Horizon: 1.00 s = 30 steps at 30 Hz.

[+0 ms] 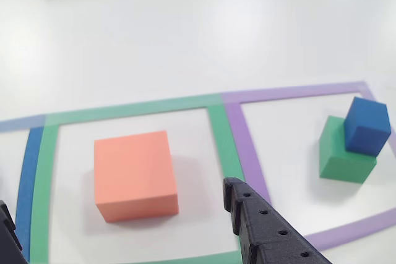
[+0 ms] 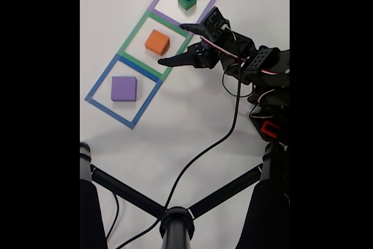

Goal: Tower of hanoi

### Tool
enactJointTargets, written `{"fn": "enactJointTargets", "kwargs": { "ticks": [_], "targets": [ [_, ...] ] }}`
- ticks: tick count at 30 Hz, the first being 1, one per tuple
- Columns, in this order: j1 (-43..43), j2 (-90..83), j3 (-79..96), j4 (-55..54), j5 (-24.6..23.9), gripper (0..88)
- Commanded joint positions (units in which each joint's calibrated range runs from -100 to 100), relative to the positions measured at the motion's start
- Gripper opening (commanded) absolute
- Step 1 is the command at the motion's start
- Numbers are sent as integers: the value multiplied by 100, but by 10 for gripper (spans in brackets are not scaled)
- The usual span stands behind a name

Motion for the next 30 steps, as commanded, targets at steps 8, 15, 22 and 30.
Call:
{"fn": "enactJointTargets", "kwargs": {
  "ticks": [8,15,22,30],
  "targets": [
    [27,2207,-880,-1694,39,438],
    [12,3104,-1271,-2301,39,440],
    [-49,3705,-1544,-2673,39,434],
    [-163,4226,-1916,-2827,39,421]
  ]
}}
